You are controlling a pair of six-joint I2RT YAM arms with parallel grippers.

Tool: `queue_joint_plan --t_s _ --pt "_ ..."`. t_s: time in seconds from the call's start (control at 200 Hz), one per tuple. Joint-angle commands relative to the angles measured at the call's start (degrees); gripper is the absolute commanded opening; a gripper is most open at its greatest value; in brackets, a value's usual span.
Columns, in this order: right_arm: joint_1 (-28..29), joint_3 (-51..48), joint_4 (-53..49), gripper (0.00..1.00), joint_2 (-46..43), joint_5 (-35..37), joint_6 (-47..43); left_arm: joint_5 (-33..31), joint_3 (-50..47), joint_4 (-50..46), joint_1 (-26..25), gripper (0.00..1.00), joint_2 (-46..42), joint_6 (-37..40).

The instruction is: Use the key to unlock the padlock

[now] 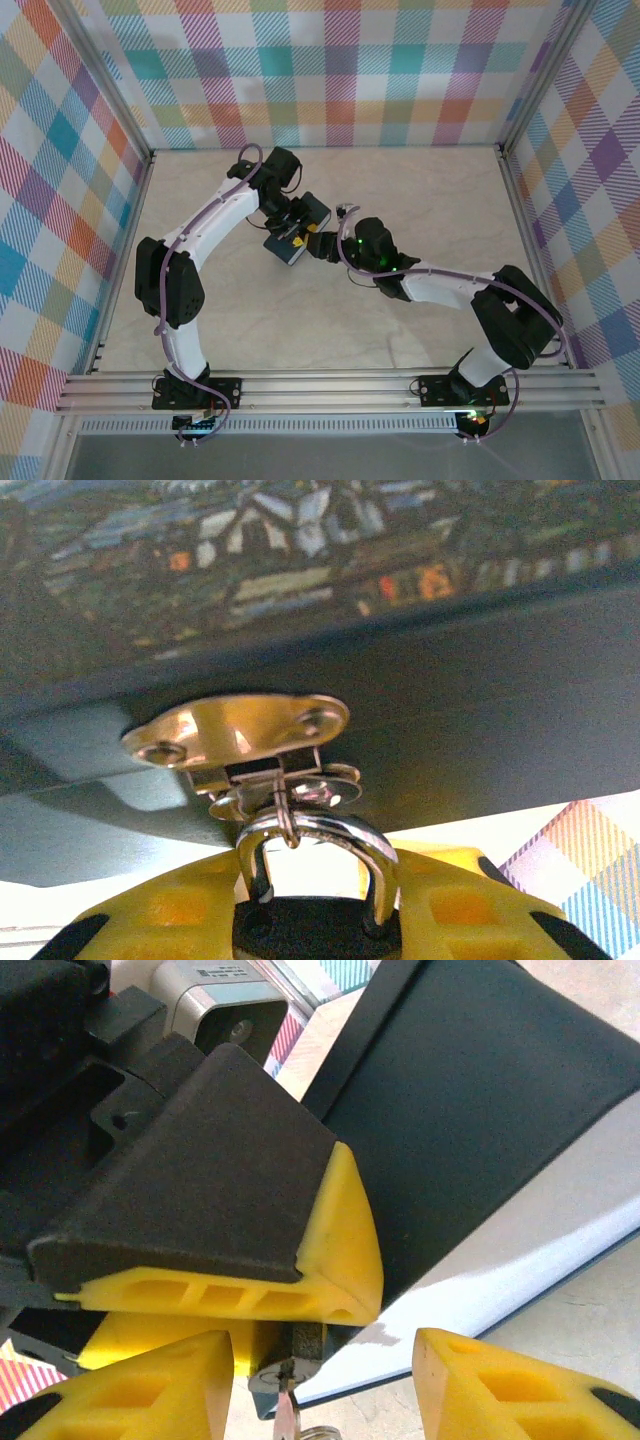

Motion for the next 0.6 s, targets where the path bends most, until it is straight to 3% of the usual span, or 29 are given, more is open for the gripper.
queue_joint_plan --t_s 0.0,0.115,0.22,0.29,0.375,0.595 --pt "0.6 2.1 2.9 0.5 1.4 -1.6 1.8 2.0 -0.4 1.2 -0.6 0.05 -2.2 -0.8" --pt "0.6 3.8 2.2 0.45 2.6 -2.3 2.1 2.4 0.0 1.4 -0.8 0.05 -2.2 -1.1" --pt "0.6 4.7 1.4 0.18 3.6 -2.6 2.2 2.3 0.2 1.2 -0.8 0.07 -2.5 -1.1" --pt "0.5 4.1 1.5 0.08 3.3 -2.6 1.6 0.9 0.8 -0.5 -0.6 0.19 -2.4 0.4" --pt "0.2 3.4 -0.8 0.04 1.9 -2.7 -0.1 -3.7 2.6 -4.9 -0.1 0.32 -1.9 4.4" --pt "-1.5 4.1 -9.7 0.02 -1.4 -5.1 -3.6 -5.9 -0.7 -5.0 2.3 0.41 -4.1 7.5"
